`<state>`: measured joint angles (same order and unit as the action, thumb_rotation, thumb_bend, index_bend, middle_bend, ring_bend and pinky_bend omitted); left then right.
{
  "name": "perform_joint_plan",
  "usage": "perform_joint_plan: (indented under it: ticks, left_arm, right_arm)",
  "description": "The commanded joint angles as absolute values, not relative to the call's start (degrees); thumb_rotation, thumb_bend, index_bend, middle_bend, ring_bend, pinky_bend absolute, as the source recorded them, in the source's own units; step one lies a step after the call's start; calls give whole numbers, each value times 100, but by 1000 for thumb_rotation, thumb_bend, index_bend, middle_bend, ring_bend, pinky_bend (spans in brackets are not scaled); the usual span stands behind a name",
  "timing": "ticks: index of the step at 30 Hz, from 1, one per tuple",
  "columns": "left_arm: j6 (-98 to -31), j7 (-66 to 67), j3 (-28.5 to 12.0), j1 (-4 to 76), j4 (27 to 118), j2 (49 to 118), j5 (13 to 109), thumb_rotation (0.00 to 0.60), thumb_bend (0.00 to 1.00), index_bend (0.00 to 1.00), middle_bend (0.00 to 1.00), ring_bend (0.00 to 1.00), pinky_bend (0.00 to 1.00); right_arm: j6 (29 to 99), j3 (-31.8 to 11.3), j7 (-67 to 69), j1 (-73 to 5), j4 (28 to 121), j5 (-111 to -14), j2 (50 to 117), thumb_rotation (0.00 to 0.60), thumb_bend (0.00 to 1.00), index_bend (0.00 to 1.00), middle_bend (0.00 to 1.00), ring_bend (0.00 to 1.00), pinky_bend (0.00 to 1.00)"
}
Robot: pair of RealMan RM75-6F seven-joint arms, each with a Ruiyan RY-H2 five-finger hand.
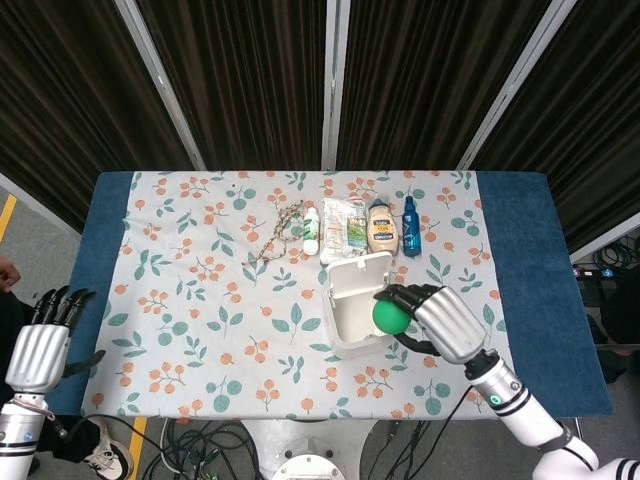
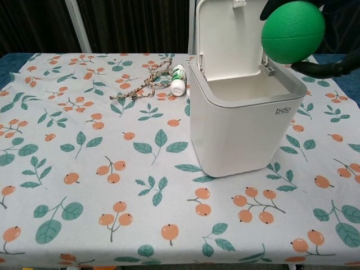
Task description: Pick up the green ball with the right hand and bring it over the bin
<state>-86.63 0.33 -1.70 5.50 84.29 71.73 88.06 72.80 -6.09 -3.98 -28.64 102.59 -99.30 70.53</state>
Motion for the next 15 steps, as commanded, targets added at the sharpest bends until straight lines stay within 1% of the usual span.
perform_joint_plan:
  ticks: [1, 3, 4, 6, 8, 10, 15]
  left_arm:
    - [-8650, -35, -173, 541, 8378, 7186, 8775, 600, 126, 147, 137, 43, 81]
    - [-8651, -96, -178, 533, 8337, 7195, 8755, 600, 126, 147, 137, 42, 81]
    - [-8658, -112, -179, 529, 8323, 7194, 8756, 600, 127, 147, 137, 43, 81]
    - [-8685, -139, -181, 521, 8303, 7187, 8767, 600, 127, 147, 137, 43, 81]
    - [-8708, -158, -185, 513, 8298, 7177, 8775, 600, 127, 147, 137, 43, 81]
    - [-8716, -167, -186, 511, 8297, 7174, 8780, 600, 126, 147, 137, 43, 81]
    - [-8699, -152, -181, 520, 8295, 7199, 8787, 600, 126, 148, 137, 42, 81]
  right_arm:
    - [7083, -692, -601, -3019, 10119, -9806, 7296, 600, 254, 447, 475, 366, 484]
    - [7036, -715, -592, -3067, 10077, -9757, 7358, 600, 210, 379, 418, 245, 347]
    - [7025, -718, -573, -3083, 10068, -9746, 7374, 600, 193, 354, 389, 201, 300]
    - [7003, -709, -528, -3107, 10072, -9730, 7378, 600, 158, 300, 326, 119, 215]
    - [7000, -699, -522, -3113, 10088, -9724, 7359, 600, 134, 250, 275, 65, 161]
    - [7016, -684, -526, -3106, 10116, -9717, 7330, 600, 126, 225, 249, 42, 138]
    - [7132, -648, -441, -3048, 10133, -9723, 7228, 600, 126, 214, 230, 31, 137]
